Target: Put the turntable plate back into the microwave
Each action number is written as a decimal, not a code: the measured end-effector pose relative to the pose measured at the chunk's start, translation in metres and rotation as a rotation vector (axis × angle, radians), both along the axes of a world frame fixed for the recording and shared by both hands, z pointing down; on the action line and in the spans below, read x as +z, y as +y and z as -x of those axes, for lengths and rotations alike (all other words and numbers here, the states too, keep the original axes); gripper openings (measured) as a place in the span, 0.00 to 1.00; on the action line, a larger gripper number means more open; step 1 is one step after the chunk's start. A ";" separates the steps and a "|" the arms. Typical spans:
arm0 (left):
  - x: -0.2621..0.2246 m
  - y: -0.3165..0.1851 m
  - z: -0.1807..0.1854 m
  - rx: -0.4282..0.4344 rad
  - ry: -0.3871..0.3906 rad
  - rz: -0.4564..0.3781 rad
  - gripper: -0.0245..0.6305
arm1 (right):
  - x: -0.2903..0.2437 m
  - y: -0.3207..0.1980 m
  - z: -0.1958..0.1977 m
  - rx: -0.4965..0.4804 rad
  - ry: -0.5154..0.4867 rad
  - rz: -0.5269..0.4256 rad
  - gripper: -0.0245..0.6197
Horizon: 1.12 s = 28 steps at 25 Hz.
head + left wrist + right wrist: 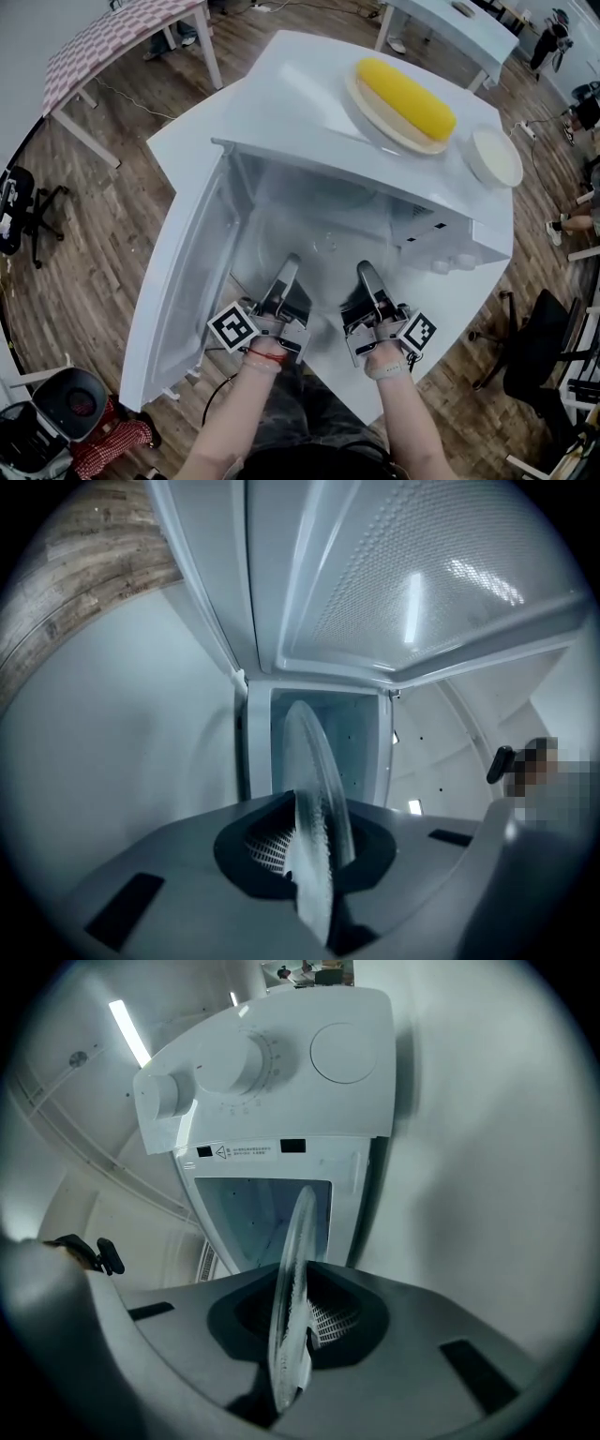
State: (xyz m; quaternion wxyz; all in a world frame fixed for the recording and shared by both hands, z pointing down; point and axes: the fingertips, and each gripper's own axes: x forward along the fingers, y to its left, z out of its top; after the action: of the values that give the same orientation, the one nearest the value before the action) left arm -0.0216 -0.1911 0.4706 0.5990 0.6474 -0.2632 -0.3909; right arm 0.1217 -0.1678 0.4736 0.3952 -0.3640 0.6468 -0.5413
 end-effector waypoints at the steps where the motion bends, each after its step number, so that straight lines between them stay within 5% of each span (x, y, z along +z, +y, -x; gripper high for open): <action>1: 0.001 -0.003 0.000 -0.002 0.001 0.004 0.09 | 0.001 -0.003 0.000 0.002 0.000 0.002 0.11; 28: 0.011 -0.034 0.002 -0.035 -0.035 0.074 0.09 | 0.015 -0.030 0.003 0.079 -0.083 0.115 0.11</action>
State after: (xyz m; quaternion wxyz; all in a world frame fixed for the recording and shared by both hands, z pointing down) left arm -0.0238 -0.2256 0.4819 0.6109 0.6269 -0.2991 -0.3799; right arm 0.1183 -0.1982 0.4884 0.4211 -0.3883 0.5829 -0.5763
